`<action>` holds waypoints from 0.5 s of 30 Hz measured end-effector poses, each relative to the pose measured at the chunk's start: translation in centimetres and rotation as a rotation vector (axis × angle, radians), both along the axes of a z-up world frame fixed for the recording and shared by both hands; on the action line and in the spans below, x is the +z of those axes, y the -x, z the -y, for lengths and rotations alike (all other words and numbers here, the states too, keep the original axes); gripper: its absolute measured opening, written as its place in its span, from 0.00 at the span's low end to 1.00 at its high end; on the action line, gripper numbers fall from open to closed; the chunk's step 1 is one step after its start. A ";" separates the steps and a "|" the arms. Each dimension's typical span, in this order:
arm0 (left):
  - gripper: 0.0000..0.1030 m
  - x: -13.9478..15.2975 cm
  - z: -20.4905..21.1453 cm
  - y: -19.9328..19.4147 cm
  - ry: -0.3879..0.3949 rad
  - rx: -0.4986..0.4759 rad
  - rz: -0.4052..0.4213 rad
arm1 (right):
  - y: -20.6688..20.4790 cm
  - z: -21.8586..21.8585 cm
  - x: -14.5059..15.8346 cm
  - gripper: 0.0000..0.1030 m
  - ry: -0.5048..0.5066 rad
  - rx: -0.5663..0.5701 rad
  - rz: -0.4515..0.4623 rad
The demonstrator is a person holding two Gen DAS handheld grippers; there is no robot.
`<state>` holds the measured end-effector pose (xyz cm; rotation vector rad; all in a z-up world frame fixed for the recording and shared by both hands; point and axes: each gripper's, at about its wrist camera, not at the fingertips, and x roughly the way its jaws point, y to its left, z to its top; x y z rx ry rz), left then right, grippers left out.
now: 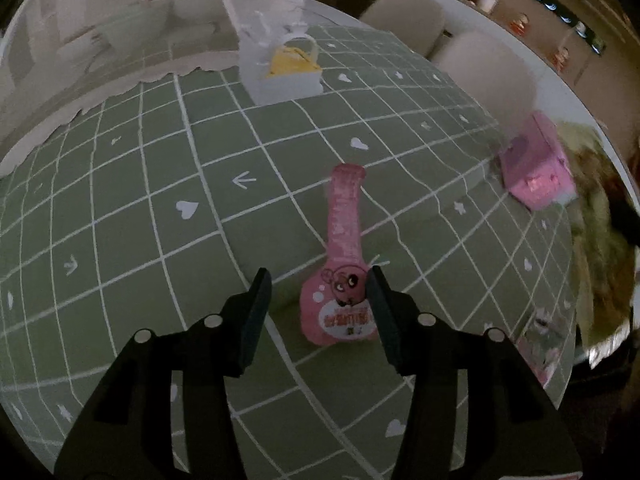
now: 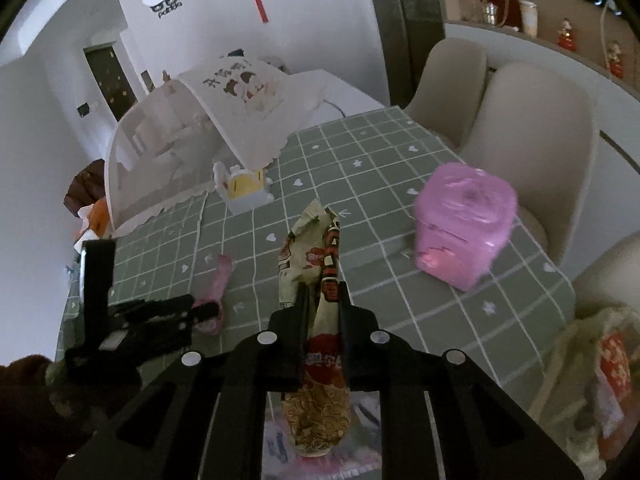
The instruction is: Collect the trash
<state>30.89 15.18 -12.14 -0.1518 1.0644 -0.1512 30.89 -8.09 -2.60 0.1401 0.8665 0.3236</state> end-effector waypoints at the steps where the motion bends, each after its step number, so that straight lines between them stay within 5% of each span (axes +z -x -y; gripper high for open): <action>1: 0.32 0.0 -0.2 0.1 0.016 0.011 -0.004 | 0.6 0.4 0.2 0.14 0.000 -0.005 0.005; 4: 0.11 0.4 -1.2 0.9 0.112 0.039 -0.022 | 2.5 1.7 0.6 0.14 0.000 -0.025 0.013; 15: 0.06 6.4 -1.3 5.7 0.150 0.032 0.131 | 7.4 4.3 2.2 0.14 -0.008 -0.065 0.035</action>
